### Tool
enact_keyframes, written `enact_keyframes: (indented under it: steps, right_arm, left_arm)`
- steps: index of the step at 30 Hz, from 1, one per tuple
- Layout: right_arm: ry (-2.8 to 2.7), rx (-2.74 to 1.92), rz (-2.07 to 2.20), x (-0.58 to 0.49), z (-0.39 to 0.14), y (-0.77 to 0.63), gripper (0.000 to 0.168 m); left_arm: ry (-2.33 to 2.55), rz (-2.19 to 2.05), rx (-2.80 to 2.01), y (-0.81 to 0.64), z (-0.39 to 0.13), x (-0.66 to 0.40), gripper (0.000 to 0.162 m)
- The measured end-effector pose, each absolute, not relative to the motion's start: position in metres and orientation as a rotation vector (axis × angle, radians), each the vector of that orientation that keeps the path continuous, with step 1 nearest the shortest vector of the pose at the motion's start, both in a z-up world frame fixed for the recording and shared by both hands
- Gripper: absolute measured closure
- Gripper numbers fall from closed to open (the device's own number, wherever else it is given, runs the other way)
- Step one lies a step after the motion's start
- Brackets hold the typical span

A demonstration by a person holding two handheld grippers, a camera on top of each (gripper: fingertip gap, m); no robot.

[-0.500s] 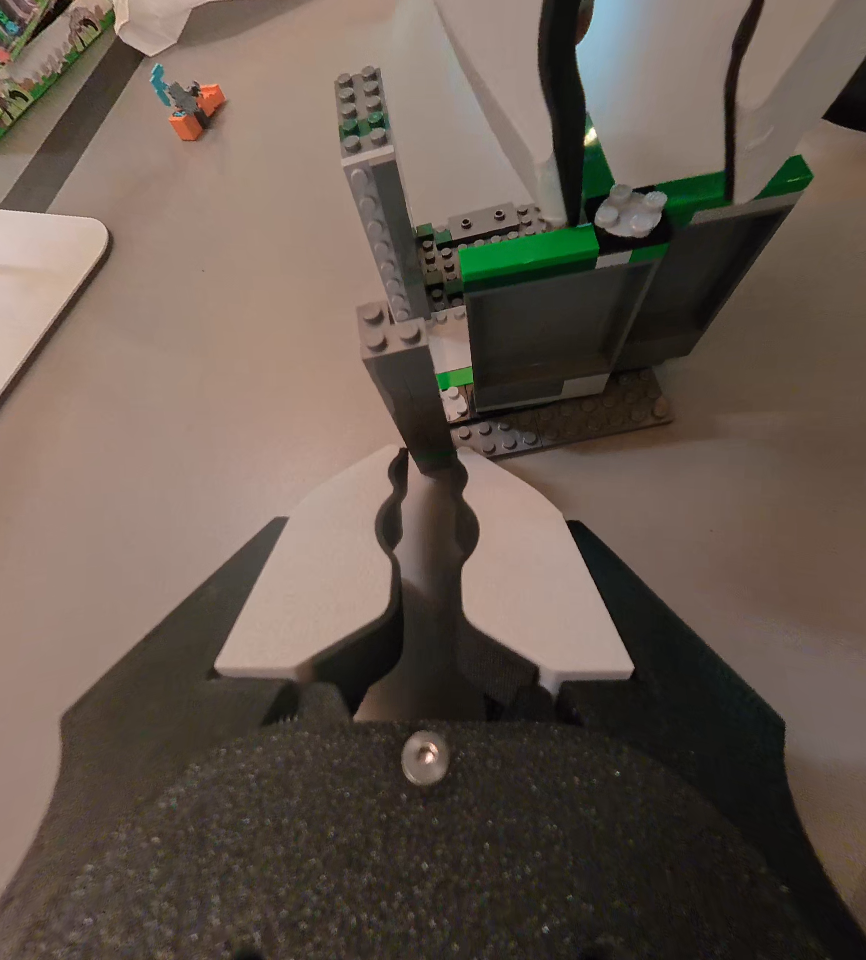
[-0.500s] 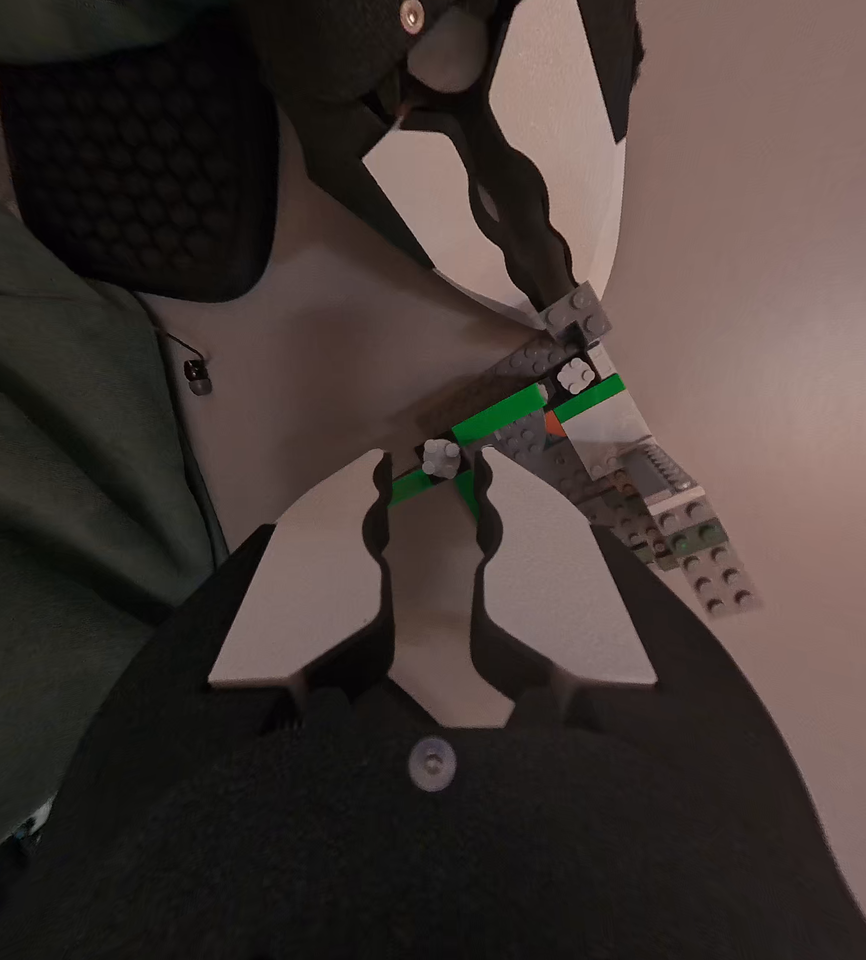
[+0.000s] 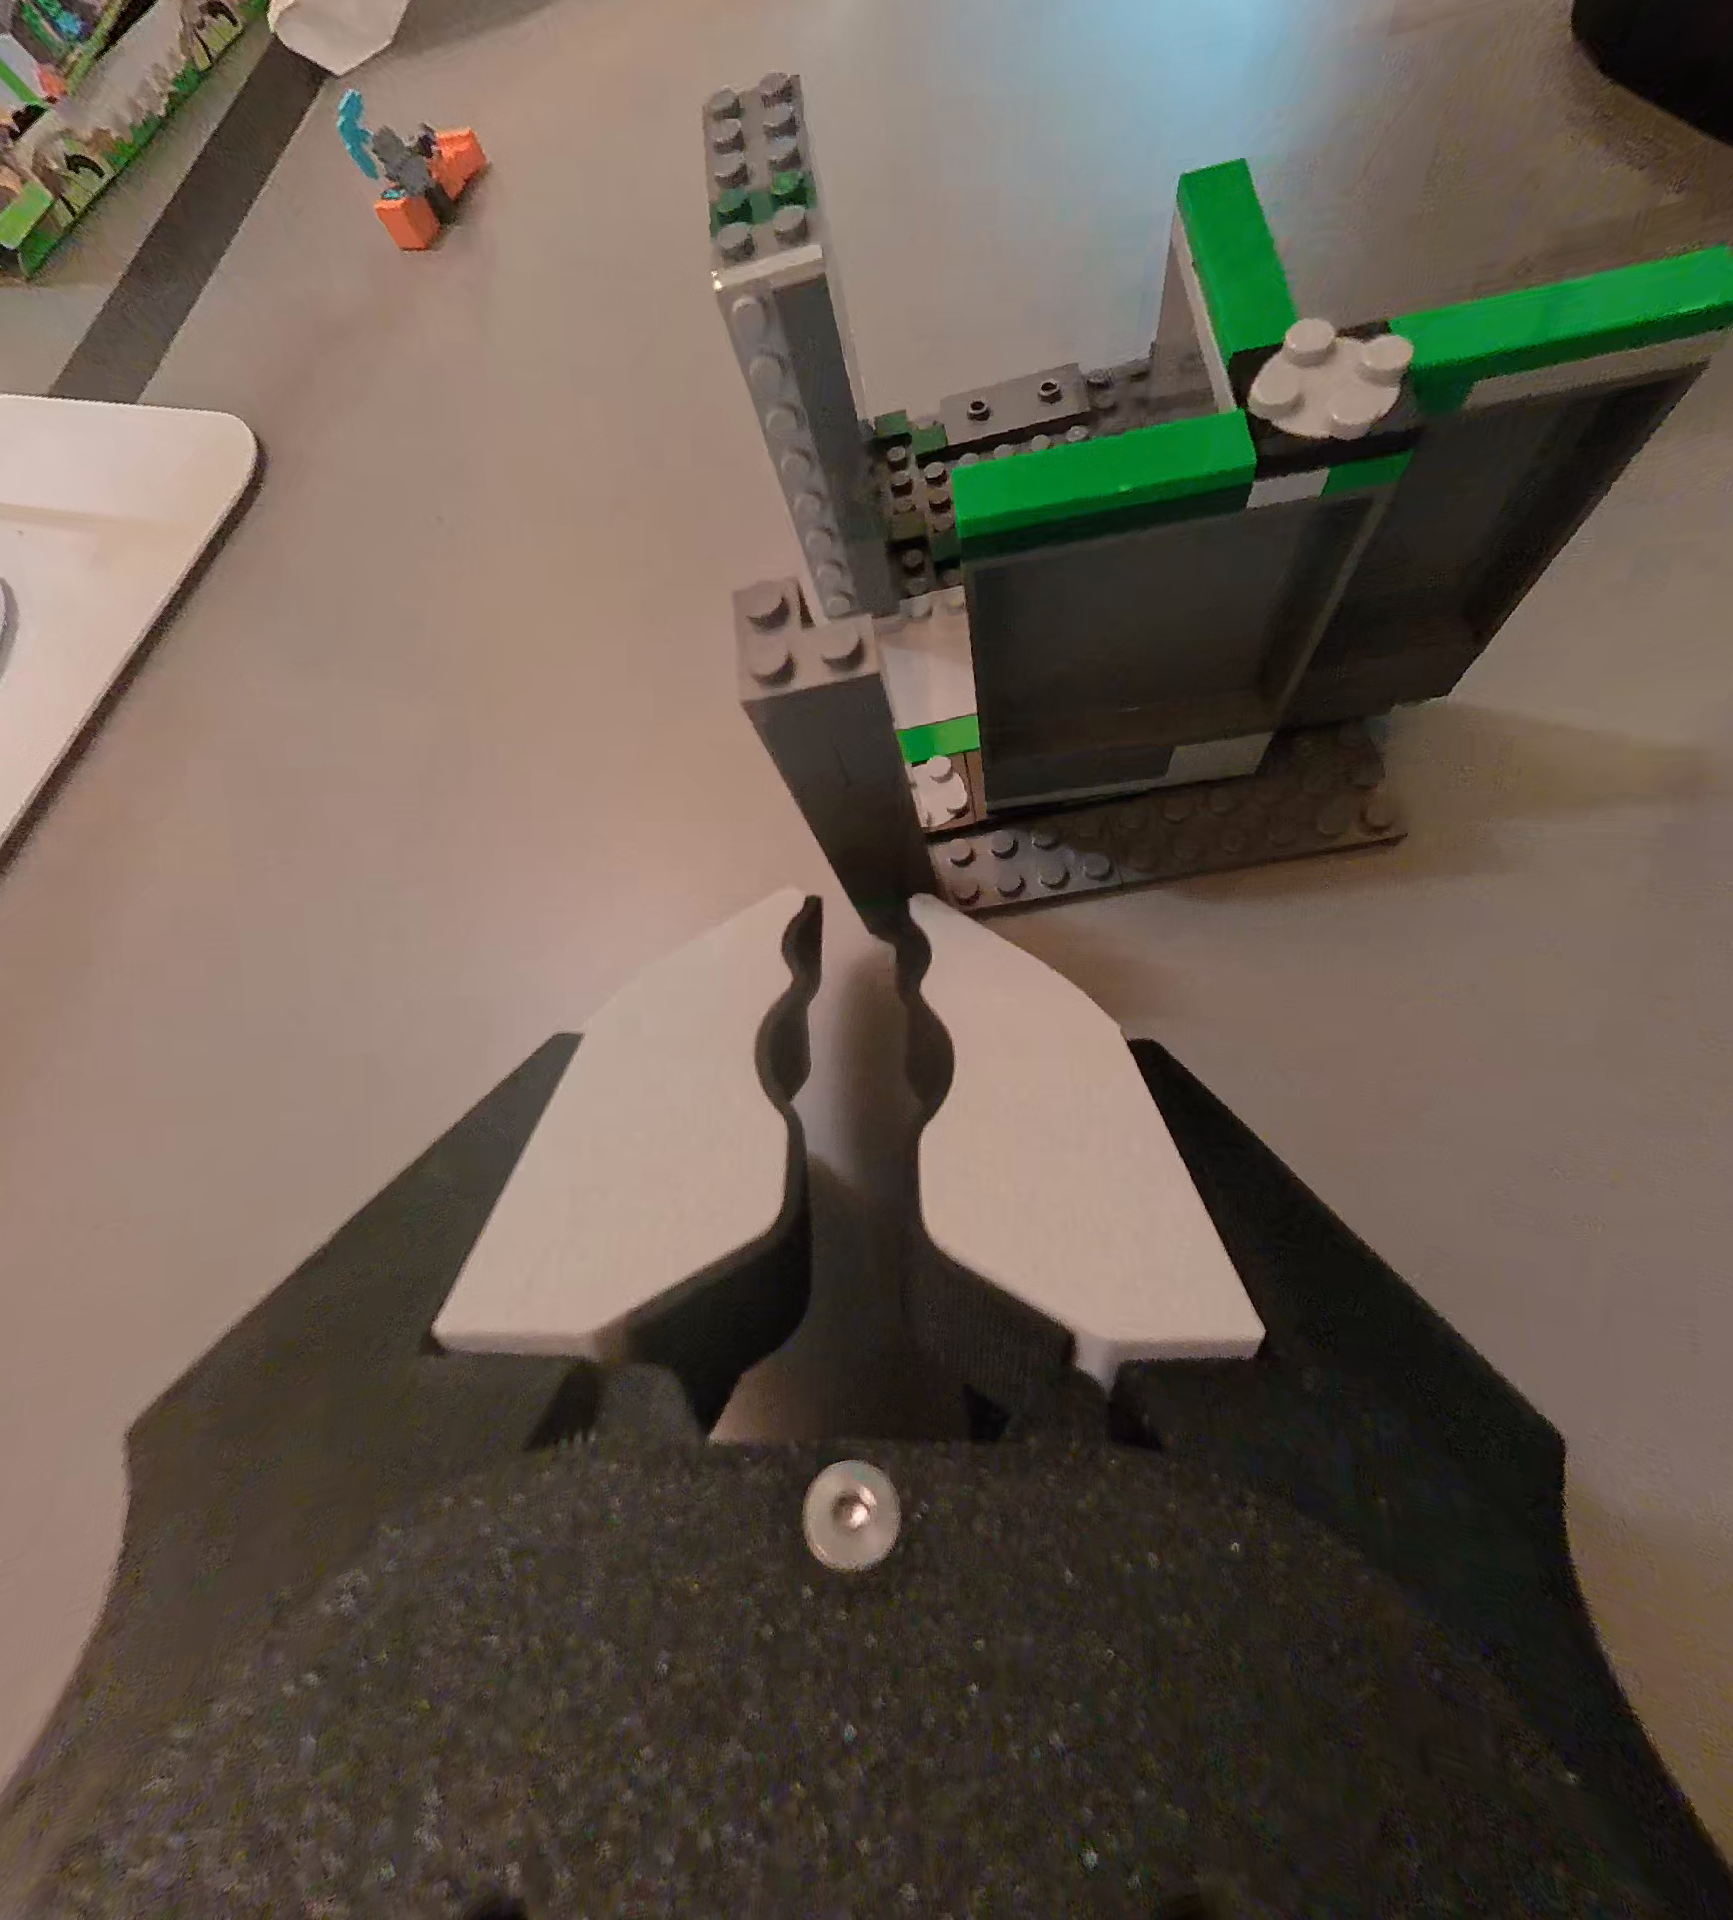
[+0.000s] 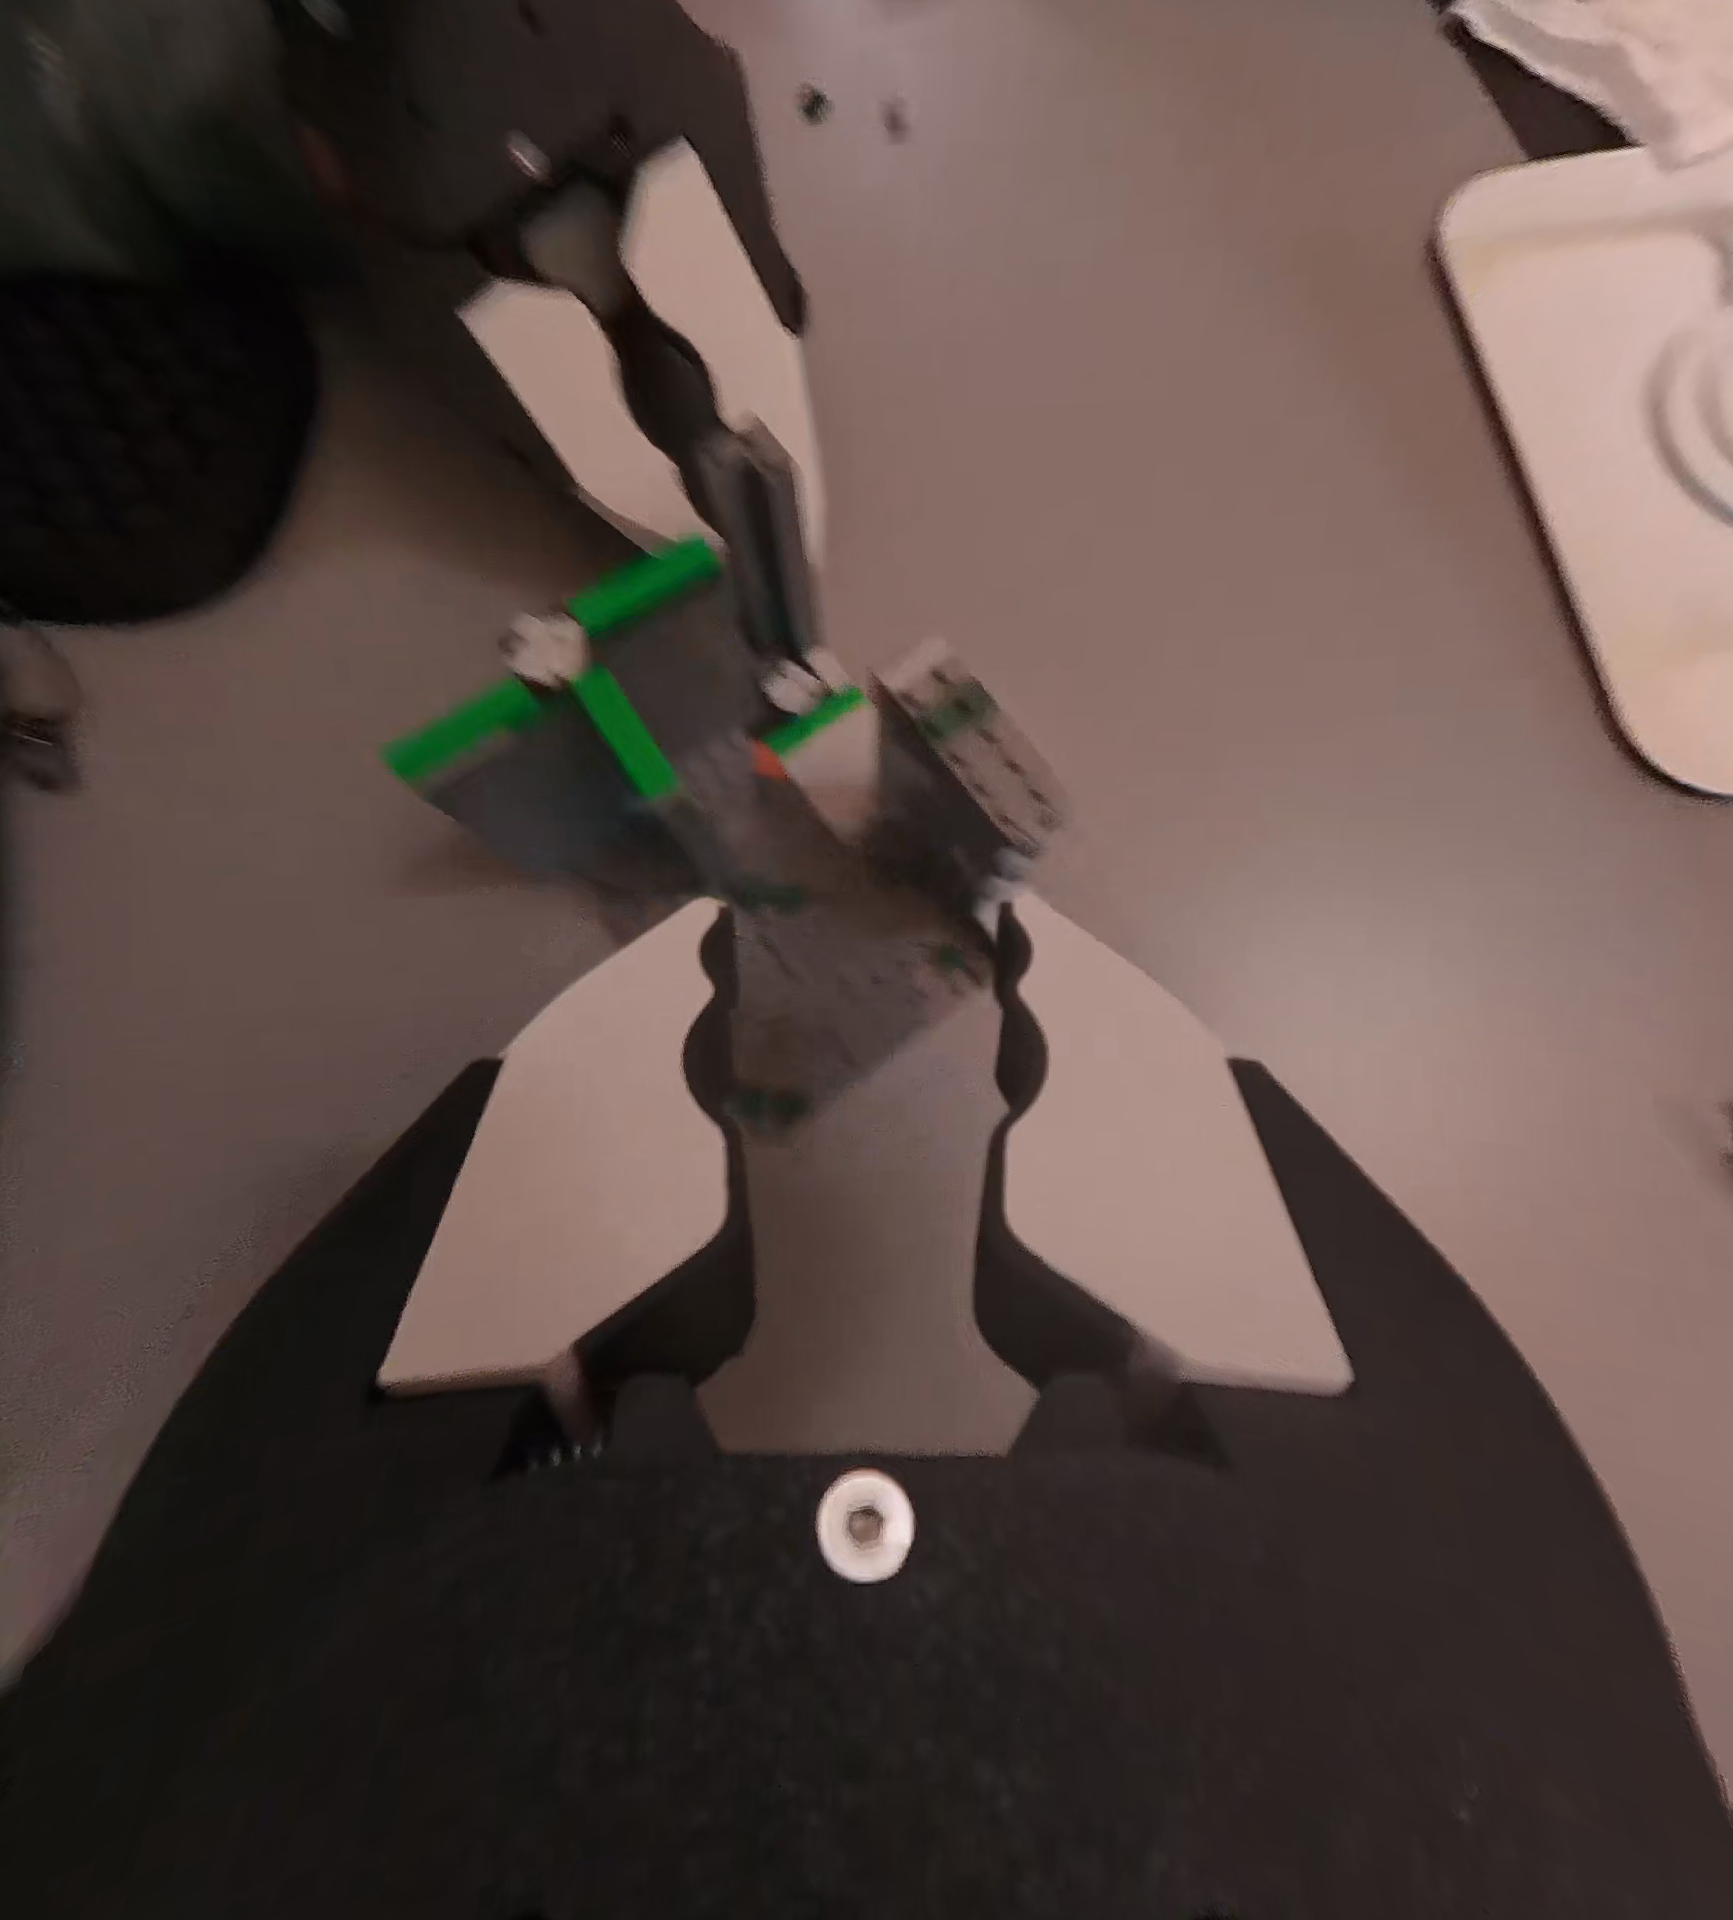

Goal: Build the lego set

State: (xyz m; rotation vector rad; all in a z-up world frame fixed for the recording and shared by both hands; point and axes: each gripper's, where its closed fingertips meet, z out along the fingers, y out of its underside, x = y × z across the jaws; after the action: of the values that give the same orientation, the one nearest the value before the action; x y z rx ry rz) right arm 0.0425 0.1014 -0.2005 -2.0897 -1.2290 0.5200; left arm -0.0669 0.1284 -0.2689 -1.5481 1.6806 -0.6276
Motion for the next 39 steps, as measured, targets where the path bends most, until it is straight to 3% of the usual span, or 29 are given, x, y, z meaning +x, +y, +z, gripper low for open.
enact_keyframes:
  steps: [3, 6, 8, 12, 17, 26, 39]
  right_arm:
    - [-1.277, -2.014, 0.476, 0.057, -0.219, 0.125, 0.101]
    - [-1.364, -1.943, 0.55, 0.048, -0.231, 0.143, 0.101]
    - [-1.425, -1.906, 0.611, 0.037, -0.238, 0.149, 0.107]
    - [-1.444, -1.898, 0.718, 0.029, -0.243, 0.143, 0.146]
    - [-1.262, -1.947, 0.682, 0.038, -0.242, 0.139, 0.147]
    - [-0.909, -2.123, 0.505, 0.045, -0.243, 0.131, 0.147]
    - [-0.717, -2.164, 0.446, 0.045, -0.243, 0.129, 0.146]
  left_arm:
    - [1.674, -0.603, -1.565, 0.135, -0.27, -0.064, 0.149]
    - [1.656, -0.614, -1.593, 0.141, -0.27, -0.059, 0.15]
    - [1.656, -0.596, -1.62, 0.146, -0.272, -0.057, 0.15]
    - [1.624, -0.527, -1.673, 0.153, -0.269, -0.064, 0.15]
    - [1.499, -0.635, -1.702, 0.132, -0.245, -0.071, 0.149]
    - [1.407, -0.858, -1.656, 0.084, -0.218, -0.056, 0.132]
    - [1.331, -0.788, -1.652, 0.094, -0.221, -0.058, 0.131]
